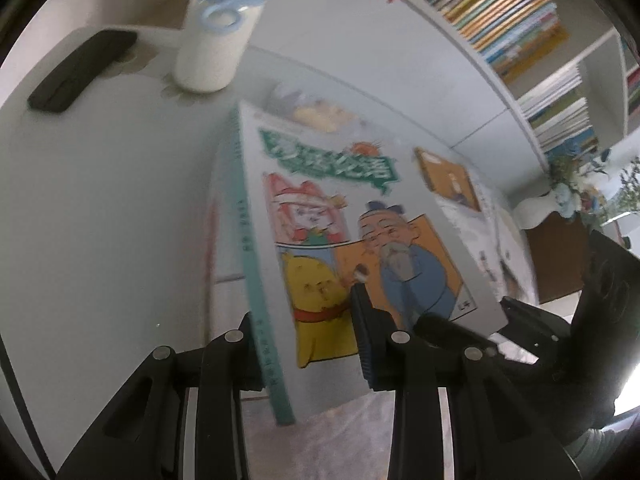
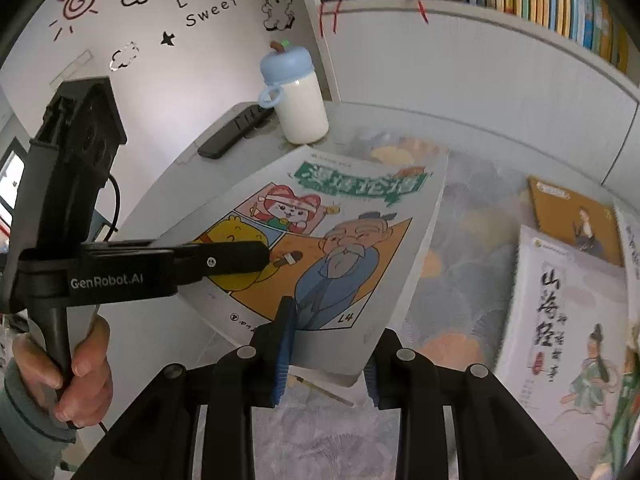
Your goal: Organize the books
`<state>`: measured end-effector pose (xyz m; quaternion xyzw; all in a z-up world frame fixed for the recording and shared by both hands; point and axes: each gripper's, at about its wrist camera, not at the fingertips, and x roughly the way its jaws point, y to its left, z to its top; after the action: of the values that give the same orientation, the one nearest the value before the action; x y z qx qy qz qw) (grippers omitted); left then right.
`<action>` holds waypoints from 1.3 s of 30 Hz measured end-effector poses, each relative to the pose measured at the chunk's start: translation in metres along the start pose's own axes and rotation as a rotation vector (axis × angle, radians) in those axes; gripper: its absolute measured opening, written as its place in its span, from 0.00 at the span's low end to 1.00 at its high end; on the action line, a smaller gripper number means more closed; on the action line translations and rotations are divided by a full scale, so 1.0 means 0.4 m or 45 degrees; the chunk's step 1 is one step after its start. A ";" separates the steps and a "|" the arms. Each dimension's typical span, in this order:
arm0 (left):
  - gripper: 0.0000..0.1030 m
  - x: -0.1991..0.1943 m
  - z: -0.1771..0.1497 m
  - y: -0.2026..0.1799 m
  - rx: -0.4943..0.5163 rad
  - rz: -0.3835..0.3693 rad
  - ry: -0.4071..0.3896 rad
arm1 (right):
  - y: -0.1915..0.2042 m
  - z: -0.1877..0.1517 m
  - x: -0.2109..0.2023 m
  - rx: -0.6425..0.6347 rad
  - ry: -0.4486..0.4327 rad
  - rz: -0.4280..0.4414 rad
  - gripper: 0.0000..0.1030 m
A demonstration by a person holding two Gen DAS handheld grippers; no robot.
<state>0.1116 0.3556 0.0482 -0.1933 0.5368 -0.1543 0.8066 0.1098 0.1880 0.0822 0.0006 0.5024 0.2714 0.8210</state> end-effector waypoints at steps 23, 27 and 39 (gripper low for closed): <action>0.39 -0.139 -0.048 -0.004 -0.020 0.267 -0.106 | -0.049 -0.098 0.017 0.106 0.124 -0.017 0.47; 0.39 -0.189 -0.086 -0.065 0.002 0.240 -0.140 | -0.090 -0.162 -0.088 0.160 0.070 -0.034 0.50; 0.67 -0.148 -0.208 -0.432 0.275 0.158 -0.090 | -0.245 -0.422 -0.411 0.373 -0.069 -0.194 0.54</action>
<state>0.0051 0.2188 0.1494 -0.0770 0.4994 -0.1540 0.8491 -0.0431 -0.0150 0.1072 0.0894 0.5130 0.1320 0.8435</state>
